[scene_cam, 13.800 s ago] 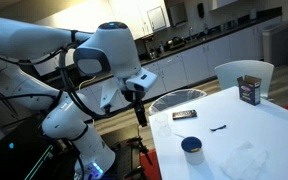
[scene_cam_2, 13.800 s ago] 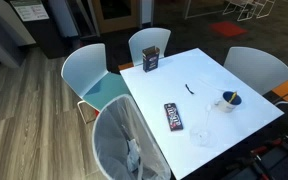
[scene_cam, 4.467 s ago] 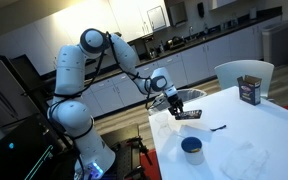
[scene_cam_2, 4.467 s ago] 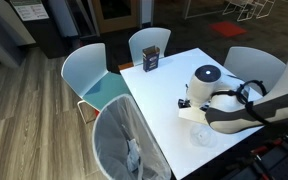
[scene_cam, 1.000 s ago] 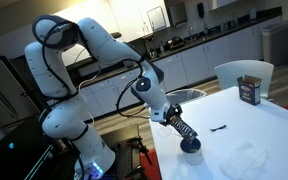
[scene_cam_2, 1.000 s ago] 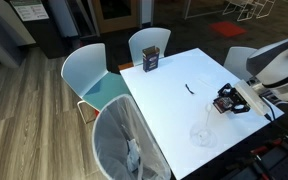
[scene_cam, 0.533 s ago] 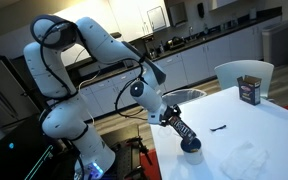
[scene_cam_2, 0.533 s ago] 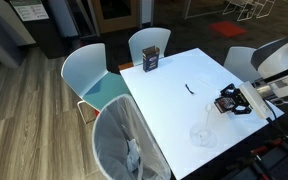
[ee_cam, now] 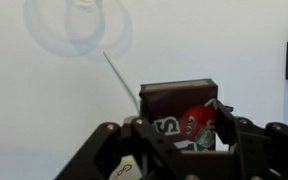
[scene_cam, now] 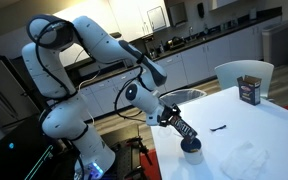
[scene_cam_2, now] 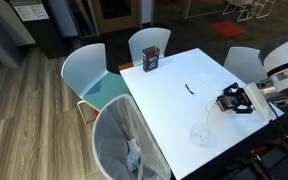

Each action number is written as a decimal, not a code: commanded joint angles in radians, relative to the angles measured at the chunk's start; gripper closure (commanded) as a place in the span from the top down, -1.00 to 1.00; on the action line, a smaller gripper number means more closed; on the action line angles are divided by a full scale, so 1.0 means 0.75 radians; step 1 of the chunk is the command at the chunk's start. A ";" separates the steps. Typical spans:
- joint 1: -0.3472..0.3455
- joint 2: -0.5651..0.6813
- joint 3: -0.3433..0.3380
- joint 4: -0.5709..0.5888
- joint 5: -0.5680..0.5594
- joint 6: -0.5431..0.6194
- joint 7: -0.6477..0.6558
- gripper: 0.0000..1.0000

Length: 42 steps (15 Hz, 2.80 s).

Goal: Put some of the of the object from the box in the cup and put back the box on the table

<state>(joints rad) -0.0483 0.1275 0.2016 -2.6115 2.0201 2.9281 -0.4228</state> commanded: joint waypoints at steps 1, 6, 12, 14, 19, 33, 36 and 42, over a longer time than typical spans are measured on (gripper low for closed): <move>0.000 -0.006 -0.001 0.000 0.003 -0.001 -0.005 0.24; -0.025 -0.061 -0.010 -0.038 -0.018 -0.106 0.035 -0.26; -0.103 -0.135 -0.066 -0.109 -0.039 -0.319 0.099 -0.26; -0.129 -0.164 -0.092 -0.134 -0.057 -0.387 0.126 -0.26; -0.068 -0.231 -0.275 -0.178 -0.127 -0.502 0.178 -0.26; -0.048 -0.252 -0.315 -0.198 -0.292 -0.649 0.291 -0.26; -0.055 -0.262 -0.324 -0.218 -0.290 -0.656 0.315 -0.26; -0.078 -0.246 -0.369 -0.230 -0.286 -0.725 0.311 -0.26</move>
<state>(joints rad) -0.0966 -0.0204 -0.0489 -2.7593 1.8203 2.4376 -0.2242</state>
